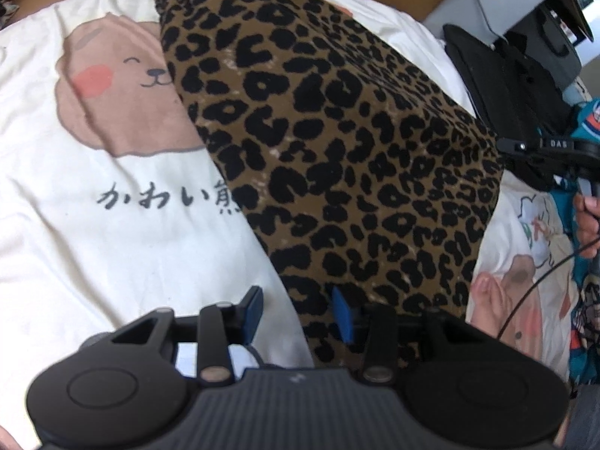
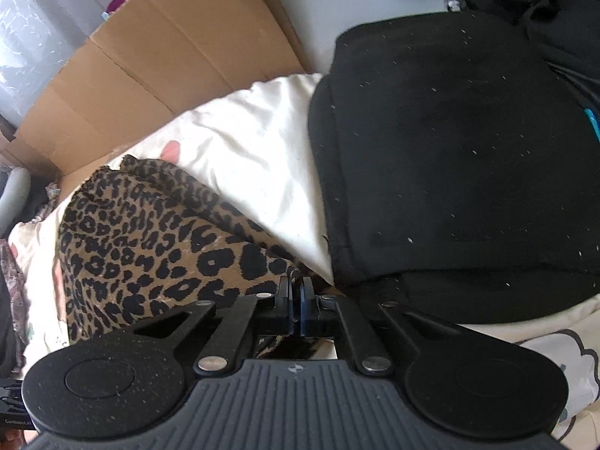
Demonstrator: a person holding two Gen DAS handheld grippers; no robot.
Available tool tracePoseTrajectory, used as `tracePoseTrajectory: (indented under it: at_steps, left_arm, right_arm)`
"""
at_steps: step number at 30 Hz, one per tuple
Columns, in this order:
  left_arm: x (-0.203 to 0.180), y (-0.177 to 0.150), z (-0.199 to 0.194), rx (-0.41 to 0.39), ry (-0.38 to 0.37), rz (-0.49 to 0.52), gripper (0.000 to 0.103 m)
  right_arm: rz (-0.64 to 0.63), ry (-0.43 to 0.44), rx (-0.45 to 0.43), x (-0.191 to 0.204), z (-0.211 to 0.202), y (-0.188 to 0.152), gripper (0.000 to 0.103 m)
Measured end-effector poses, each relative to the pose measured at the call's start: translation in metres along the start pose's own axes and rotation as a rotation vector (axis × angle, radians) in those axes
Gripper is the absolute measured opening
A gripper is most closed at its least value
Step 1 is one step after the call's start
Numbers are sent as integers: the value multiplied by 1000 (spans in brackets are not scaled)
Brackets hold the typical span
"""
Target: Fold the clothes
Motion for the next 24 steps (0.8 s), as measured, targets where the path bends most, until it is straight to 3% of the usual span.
tracePoseTrajectory:
  at_steps: [8,24]
  left_arm:
    - [-8,-2,2,24,-3,33,43]
    - [-7,-8,3,52,15,113,45]
  right_arm:
    - [-4,5,-12,-2,-7,-4,0]
    - [-15,-88,22,-7,-2,-13,0]
Point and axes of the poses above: each gripper's, at about its wrist camera, not at the fingertips, and z roughly the way its jaws point, x to its left, y to its top, the point moved 5 cm from there along z, roughly the way its jaws point, and after that the axes turned 12 degrees about x, right-handed, at the moved point
